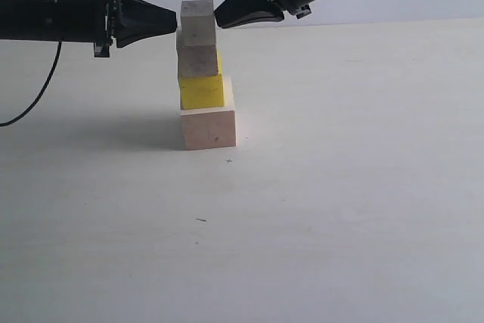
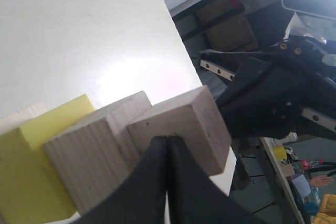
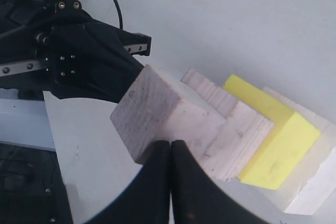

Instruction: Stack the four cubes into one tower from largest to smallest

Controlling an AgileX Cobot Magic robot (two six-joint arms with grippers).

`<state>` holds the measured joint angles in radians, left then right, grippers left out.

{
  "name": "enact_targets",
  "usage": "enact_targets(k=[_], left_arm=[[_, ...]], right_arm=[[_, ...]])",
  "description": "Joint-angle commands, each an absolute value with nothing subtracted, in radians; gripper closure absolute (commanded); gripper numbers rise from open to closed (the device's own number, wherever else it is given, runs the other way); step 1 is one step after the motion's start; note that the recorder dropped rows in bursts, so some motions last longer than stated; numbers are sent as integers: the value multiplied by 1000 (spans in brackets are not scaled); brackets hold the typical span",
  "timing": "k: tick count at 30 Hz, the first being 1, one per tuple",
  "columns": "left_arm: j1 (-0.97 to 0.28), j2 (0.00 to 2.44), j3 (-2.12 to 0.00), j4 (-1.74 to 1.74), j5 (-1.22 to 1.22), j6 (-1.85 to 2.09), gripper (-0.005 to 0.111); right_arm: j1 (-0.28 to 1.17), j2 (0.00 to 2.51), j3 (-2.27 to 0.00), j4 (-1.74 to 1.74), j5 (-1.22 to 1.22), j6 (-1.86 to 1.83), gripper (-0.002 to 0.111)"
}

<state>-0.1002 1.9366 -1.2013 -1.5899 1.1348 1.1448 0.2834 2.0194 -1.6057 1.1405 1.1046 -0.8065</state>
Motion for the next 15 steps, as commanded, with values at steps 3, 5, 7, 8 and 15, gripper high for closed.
enact_targets(k=[3, 5, 7, 8, 15], left_arm=[[-98, 1926, -1209, -1606, 1148, 1145, 107], [-98, 1926, -1209, -1606, 1148, 1145, 107], [-98, 1926, -1209, -1606, 1153, 1144, 107], [-98, 1926, -1209, -1606, 1154, 1144, 107], [-98, 1926, -1209, -1604, 1177, 1144, 107]], right_arm=[[297, 2014, -1612, 1151, 1108, -823, 108], [308, 2016, -1612, 1147, 1104, -827, 108], [308, 2022, -1612, 1144, 1104, -827, 108], [308, 2022, -1612, 1144, 1104, -827, 108], [306, 2023, -1612, 1142, 1081, -827, 108]])
